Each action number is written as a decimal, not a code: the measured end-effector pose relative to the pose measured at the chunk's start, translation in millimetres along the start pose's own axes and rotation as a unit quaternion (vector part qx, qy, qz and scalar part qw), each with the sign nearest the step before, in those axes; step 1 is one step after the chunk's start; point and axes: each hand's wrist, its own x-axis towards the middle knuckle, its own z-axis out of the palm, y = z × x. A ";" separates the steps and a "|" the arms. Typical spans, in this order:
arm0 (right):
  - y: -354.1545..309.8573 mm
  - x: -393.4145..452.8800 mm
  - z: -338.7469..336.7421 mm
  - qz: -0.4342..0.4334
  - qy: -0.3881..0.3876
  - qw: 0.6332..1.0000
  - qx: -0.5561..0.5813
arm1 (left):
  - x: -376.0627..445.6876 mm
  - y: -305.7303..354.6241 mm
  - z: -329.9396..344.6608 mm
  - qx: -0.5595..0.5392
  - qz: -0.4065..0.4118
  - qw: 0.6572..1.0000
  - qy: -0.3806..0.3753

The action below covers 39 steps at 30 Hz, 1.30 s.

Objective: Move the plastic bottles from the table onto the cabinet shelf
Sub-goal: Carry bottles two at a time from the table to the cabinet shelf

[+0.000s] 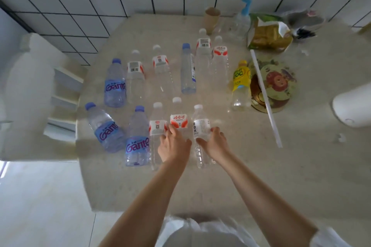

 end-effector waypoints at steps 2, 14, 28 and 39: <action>-0.4 8.9 1.7 0.002 -0.013 1.000 -0.006 | 1.9 4.7 2.0 0.003 -0.006 1.000 0.011; 18.7 29.1 -3.5 0.040 -0.065 0.995 0.070 | 12.8 19.3 10.8 0.026 -0.028 0.999 0.004; 26.9 43.3 -11.1 0.049 -0.143 0.975 0.166 | 16.1 19.0 23.4 -0.128 -0.047 0.991 0.008; 41.5 -16.1 -75.4 0.047 -0.210 0.916 0.338 | -18.7 2.4 -13.0 -0.493 -0.109 0.859 -0.085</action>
